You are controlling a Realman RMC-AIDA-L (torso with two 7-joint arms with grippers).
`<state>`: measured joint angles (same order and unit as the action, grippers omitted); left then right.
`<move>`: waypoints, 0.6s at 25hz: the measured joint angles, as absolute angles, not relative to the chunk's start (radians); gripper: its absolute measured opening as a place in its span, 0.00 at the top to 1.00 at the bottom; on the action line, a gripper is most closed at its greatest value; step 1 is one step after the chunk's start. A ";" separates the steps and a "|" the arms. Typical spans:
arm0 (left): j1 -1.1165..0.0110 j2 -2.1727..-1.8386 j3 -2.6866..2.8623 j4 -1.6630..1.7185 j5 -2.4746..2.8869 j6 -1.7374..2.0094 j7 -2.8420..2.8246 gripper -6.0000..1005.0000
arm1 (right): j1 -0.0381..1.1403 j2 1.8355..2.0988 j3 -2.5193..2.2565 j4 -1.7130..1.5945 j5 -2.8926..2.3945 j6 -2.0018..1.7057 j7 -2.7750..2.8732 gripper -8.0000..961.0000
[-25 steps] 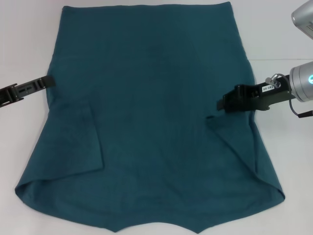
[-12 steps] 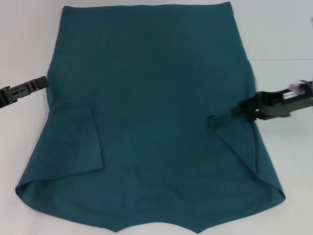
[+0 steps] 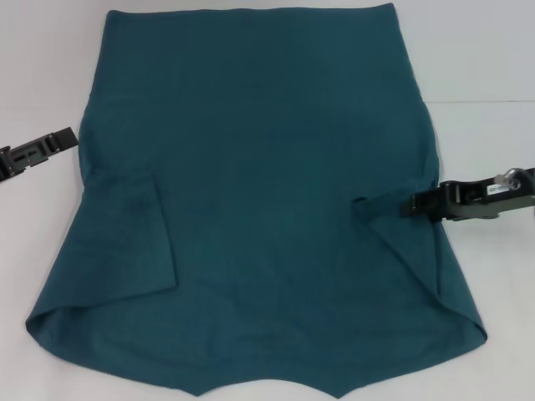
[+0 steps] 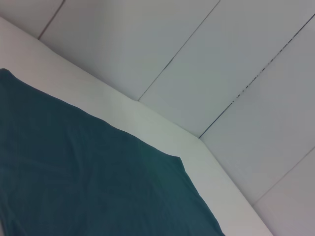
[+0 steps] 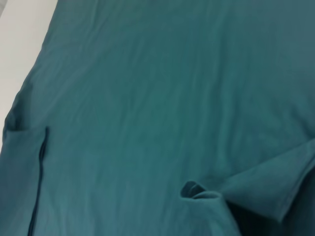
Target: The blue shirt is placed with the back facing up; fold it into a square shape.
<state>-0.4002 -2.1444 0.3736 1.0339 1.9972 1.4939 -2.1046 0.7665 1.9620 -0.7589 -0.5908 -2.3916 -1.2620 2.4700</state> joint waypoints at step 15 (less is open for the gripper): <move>-0.381 -2.117 0.378 1.033 2.026 1.518 -2.219 0.09 | 0.755 1.963 -0.738 -0.577 -2.285 -1.434 2.413 0.38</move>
<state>-0.3813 -2.1173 0.3783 1.0326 2.0257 1.5184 -2.2192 0.7547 1.9630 -0.7382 -0.5774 -2.2846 -1.4344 2.4134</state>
